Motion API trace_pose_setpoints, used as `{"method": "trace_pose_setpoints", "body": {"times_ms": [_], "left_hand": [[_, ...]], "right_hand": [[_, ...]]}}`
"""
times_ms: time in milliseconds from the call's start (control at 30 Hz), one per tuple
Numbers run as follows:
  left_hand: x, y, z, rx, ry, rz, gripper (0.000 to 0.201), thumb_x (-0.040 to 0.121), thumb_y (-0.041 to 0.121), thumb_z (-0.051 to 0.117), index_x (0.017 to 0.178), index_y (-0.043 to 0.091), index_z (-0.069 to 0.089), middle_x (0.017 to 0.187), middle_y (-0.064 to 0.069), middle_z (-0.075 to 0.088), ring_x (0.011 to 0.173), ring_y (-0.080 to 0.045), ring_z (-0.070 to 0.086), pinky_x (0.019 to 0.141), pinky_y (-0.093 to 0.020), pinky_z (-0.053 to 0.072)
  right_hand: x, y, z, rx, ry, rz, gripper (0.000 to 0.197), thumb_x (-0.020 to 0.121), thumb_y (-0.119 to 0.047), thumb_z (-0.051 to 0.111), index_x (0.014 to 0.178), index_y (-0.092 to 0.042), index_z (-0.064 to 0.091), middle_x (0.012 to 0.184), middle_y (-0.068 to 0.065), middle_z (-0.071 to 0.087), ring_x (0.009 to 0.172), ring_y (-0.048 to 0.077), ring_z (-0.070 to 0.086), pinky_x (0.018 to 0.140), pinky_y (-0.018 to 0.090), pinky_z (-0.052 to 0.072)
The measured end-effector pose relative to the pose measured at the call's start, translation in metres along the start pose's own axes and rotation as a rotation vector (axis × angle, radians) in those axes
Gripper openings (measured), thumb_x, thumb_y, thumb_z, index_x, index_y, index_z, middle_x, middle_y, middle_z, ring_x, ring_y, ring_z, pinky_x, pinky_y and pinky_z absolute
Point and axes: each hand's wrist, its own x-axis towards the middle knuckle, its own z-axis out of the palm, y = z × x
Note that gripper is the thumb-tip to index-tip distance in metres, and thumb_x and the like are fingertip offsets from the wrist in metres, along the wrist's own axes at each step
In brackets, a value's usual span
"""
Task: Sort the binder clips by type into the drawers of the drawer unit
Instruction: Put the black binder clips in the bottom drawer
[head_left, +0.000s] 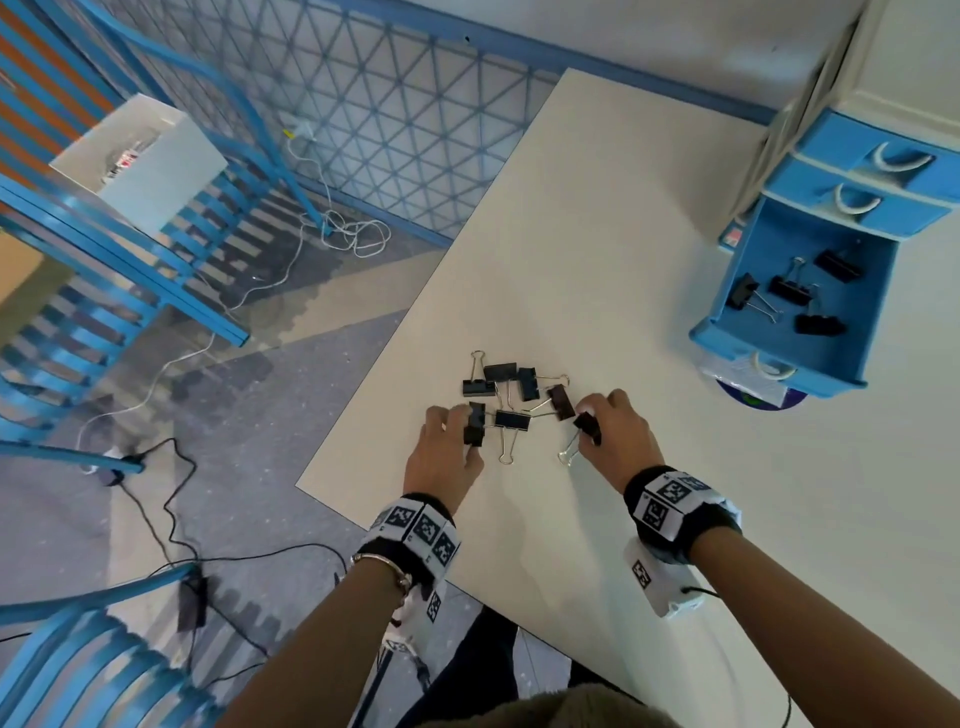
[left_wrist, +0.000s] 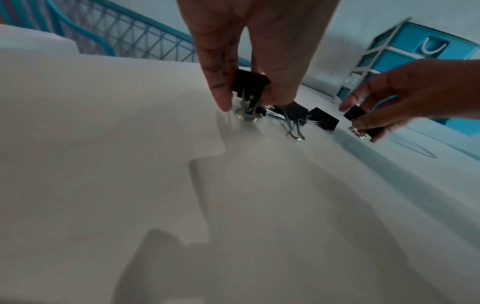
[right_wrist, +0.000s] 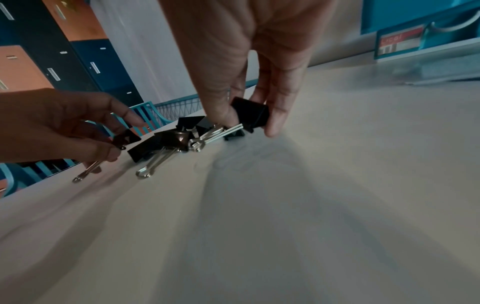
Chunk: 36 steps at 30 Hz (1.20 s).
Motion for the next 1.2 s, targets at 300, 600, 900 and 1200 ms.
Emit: {"method": "trace_pose_setpoints", "body": {"times_ms": [300, 600, 900, 1200], "left_hand": [[0.021, 0.01, -0.001, 0.28, -0.184, 0.07, 0.058, 0.084, 0.007, 0.052, 0.136, 0.019, 0.029, 0.137, -0.011, 0.029, 0.108, -0.028, 0.047, 0.073, -0.035, 0.05], [0.026, 0.017, -0.002, 0.308, -0.178, 0.056, 0.04, 0.085, 0.005, 0.049, 0.124, 0.009, 0.039, 0.128, -0.012, 0.039, 0.093, -0.03, 0.056, 0.072, -0.035, 0.048], [0.017, 0.016, -0.005, 0.097, -0.082, -0.067, 0.043, 0.087, 0.013, 0.053, 0.128, 0.007, 0.043, 0.126, -0.018, 0.047, 0.102, -0.038, 0.056, 0.088, -0.042, 0.046], [0.023, 0.073, -0.049, 0.243, -0.06, -0.07, 0.027, 0.081, 0.013, 0.06, 0.104, 0.0, 0.058, 0.087, -0.017, 0.059, 0.08, -0.032, 0.053, 0.07, -0.035, 0.04]], "right_hand": [[0.029, -0.023, 0.009, -0.05, -0.06, -0.043, 0.042, 0.085, 0.0, 0.05, 0.125, -0.011, 0.047, 0.118, 0.019, 0.041, 0.1, 0.037, 0.053, 0.08, 0.042, 0.05], [0.033, -0.026, 0.012, -0.087, -0.06, 0.046, 0.031, 0.086, 0.006, 0.045, 0.115, -0.006, 0.049, 0.117, 0.019, 0.046, 0.098, 0.037, 0.056, 0.079, 0.041, 0.049], [0.011, -0.005, -0.004, -0.048, -0.088, 0.03, 0.052, 0.087, 0.005, 0.04, 0.136, -0.01, 0.033, 0.118, 0.02, 0.054, 0.109, 0.037, 0.053, 0.087, 0.041, 0.047], [-0.024, 0.049, -0.105, 0.173, 0.029, -0.025, 0.022, 0.078, -0.001, 0.054, 0.089, -0.011, 0.07, 0.091, 0.014, 0.072, 0.087, 0.031, 0.062, 0.074, 0.029, 0.049]]}}
